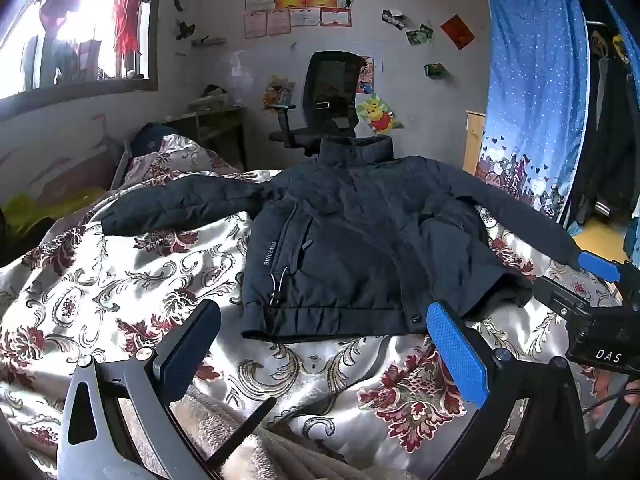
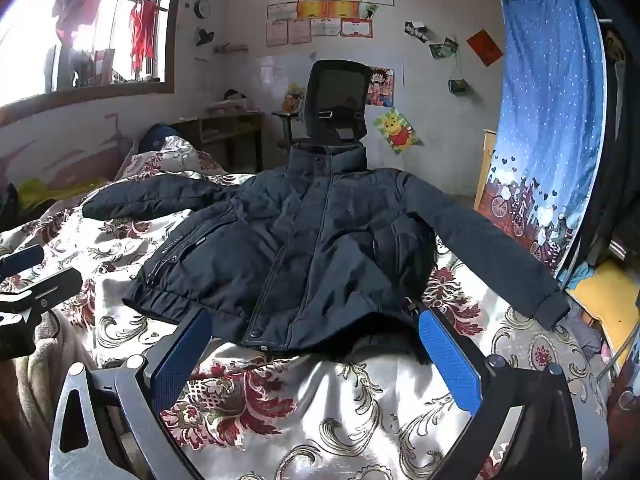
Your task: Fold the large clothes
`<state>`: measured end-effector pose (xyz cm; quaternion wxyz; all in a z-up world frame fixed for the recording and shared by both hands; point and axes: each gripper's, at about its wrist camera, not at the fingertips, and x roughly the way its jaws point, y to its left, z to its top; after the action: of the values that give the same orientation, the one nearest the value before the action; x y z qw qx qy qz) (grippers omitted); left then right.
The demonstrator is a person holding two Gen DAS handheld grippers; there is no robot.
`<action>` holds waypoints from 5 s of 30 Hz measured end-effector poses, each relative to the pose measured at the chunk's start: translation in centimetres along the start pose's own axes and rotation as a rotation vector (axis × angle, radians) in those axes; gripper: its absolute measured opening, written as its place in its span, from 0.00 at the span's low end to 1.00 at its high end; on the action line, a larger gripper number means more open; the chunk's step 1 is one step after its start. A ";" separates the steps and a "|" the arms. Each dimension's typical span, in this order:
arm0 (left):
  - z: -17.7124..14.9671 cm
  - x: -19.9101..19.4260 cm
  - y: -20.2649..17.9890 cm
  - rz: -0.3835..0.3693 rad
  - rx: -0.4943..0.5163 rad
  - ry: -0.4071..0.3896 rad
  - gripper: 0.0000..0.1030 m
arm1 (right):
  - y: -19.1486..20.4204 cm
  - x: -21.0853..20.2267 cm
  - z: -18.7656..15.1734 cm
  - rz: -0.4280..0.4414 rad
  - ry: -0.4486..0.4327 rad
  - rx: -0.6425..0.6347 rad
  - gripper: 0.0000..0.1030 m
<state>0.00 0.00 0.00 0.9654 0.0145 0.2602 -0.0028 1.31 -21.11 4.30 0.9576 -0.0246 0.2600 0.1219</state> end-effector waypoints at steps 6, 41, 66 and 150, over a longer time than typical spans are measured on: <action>0.0 0.0 0.0 0.005 0.002 -0.003 0.99 | -0.1 0.0 0.0 -0.001 0.002 0.004 1.00; 0.0 0.0 0.1 0.002 -0.001 -0.002 0.99 | -0.4 -0.1 -0.1 0.004 0.003 0.007 1.00; 0.1 0.1 -0.1 -0.002 -0.004 -0.001 0.99 | -0.5 -0.1 -0.2 0.006 0.005 0.010 1.00; 18.3 29.8 -4.7 -0.107 0.031 0.225 0.98 | -24.5 17.2 3.5 -0.046 0.043 1.128 0.98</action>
<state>34.91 -5.18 0.71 0.9284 0.0159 0.3670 -0.0568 23.40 -40.70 -1.73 0.8192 0.4830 0.3039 -0.0572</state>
